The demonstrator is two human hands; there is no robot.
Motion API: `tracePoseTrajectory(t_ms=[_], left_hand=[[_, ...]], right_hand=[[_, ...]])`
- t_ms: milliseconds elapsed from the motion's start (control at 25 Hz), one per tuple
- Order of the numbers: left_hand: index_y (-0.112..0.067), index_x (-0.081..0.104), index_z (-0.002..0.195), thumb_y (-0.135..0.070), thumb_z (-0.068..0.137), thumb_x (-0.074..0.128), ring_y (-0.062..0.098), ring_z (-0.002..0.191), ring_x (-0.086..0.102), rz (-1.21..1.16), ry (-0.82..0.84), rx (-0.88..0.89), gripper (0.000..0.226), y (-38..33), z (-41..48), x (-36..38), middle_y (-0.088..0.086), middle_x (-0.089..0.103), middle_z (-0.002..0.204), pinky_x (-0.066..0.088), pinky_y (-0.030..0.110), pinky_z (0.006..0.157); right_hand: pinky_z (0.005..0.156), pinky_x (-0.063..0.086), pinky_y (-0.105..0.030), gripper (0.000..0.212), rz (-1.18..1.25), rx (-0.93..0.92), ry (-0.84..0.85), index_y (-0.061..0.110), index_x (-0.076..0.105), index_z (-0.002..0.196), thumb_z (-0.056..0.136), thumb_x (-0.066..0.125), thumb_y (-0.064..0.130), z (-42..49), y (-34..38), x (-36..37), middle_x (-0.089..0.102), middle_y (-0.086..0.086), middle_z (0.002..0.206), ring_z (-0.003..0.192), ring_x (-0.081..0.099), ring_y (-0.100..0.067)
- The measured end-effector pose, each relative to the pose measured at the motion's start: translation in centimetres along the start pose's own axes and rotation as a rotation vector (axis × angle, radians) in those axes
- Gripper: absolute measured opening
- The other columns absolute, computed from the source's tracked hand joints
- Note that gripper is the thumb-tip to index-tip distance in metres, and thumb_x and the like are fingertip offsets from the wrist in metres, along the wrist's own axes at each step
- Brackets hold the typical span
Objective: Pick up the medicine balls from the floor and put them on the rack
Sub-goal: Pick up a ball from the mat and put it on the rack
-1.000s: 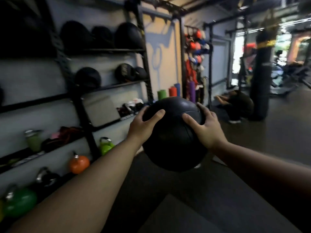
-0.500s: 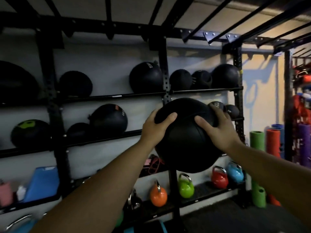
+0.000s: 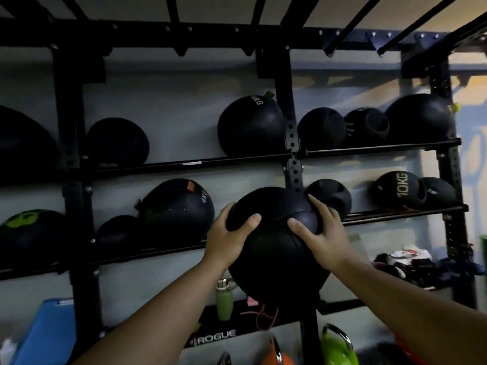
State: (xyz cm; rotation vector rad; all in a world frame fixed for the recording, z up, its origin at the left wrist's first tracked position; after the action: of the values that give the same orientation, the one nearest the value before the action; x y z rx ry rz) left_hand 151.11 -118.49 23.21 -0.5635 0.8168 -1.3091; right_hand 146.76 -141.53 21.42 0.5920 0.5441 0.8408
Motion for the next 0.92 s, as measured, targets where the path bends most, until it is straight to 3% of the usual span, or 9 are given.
tracePoseTrajectory(t_ms=[120,240,480,600,680,760,840,920], left_hand=[[-0.033,0.068,0.138,-0.082,0.059,0.074,0.011,0.122,0.070,0.092,-0.029,0.017,0.093,4.8,9.1,0.2,-0.011,0.076,0.128,0.056,0.036,0.106],[-0.031,0.059,0.151,-0.084,0.059,0.075,0.014,0.132,0.064,0.141,-0.049,0.019,0.107,8.8,17.5,-0.4,-0.007,0.069,0.143,0.051,0.041,0.115],[-0.030,0.059,0.152,-0.087,0.056,0.072,0.014,0.133,0.063,0.099,-0.040,0.052,0.113,20.0,32.3,-0.1,-0.008,0.068,0.143,0.051,0.028,0.107],[-0.026,0.053,0.157,-0.086,0.057,0.068,0.017,0.141,0.058,0.080,-0.012,0.007,0.118,26.8,36.8,1.3,0.000,0.062,0.154,0.046,0.034,0.117],[-0.024,0.054,0.156,-0.082,0.066,0.064,0.017,0.145,0.053,0.098,-0.008,0.102,0.108,29.9,39.4,1.8,0.002,0.058,0.156,0.042,0.033,0.120],[-0.024,0.057,0.154,-0.076,0.073,0.065,0.019,0.150,0.047,0.246,0.029,0.306,0.097,31.5,42.1,1.7,0.003,0.053,0.159,0.036,0.041,0.126],[-0.029,0.053,0.158,-0.078,0.069,0.068,0.025,0.158,0.036,0.464,0.083,0.444,0.103,32.4,43.7,1.9,0.001,0.044,0.168,0.027,0.045,0.130],[-0.035,0.049,0.161,-0.082,0.064,0.068,0.024,0.161,0.030,0.535,0.089,0.425,0.109,33.8,44.8,2.3,-0.004,0.039,0.172,0.024,0.044,0.131]], right_hand=[[0.115,0.040,-0.056,0.114,0.065,0.021,0.026,0.042,0.036,0.156,0.058,0.059,0.096,7.7,-5.3,6.0,0.039,-0.003,0.153,0.143,0.041,-0.032],[0.115,0.040,-0.053,0.118,0.103,0.005,0.032,0.041,0.036,0.157,0.056,0.057,0.100,14.4,-9.0,11.5,0.039,-0.001,0.152,0.141,0.043,-0.028],[0.115,0.040,-0.050,0.116,0.084,0.018,-0.003,0.040,0.035,0.158,0.059,0.059,0.095,26.2,-17.5,21.5,0.039,-0.004,0.153,0.141,0.045,-0.030],[0.109,0.041,-0.038,0.106,0.031,0.049,0.020,0.039,0.037,0.158,0.066,0.059,0.088,29.8,-22.8,26.4,0.042,-0.005,0.152,0.139,0.047,-0.028],[0.103,0.043,-0.033,0.093,0.046,0.025,-0.012,0.044,0.044,0.152,0.071,0.059,0.087,32.7,-25.1,28.9,0.049,-0.002,0.146,0.133,0.052,-0.021],[0.099,0.050,-0.031,0.075,0.088,-0.025,-0.011,0.042,0.055,0.144,0.079,0.062,0.079,36.8,-25.9,30.6,0.061,0.000,0.136,0.123,0.060,-0.013],[0.092,0.056,-0.031,0.048,0.070,-0.079,-0.033,0.031,0.070,0.128,0.090,0.067,0.060,40.7,-26.2,31.8,0.073,0.004,0.114,0.105,0.068,-0.006],[0.082,0.056,-0.027,0.024,0.048,-0.163,-0.066,0.023,0.078,0.106,0.097,0.069,0.043,43.4,-27.0,33.3,0.077,0.007,0.094,0.090,0.071,0.000]])
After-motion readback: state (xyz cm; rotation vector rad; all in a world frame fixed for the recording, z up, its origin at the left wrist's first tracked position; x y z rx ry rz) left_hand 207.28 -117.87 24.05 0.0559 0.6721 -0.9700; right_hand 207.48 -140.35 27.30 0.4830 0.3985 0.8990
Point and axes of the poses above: each hand's wrist, its own z-axis towards the middle knuckle, its own x-axis out of the palm, y = z × x, the point moved 2 cm from there along z, towards the middle knuckle
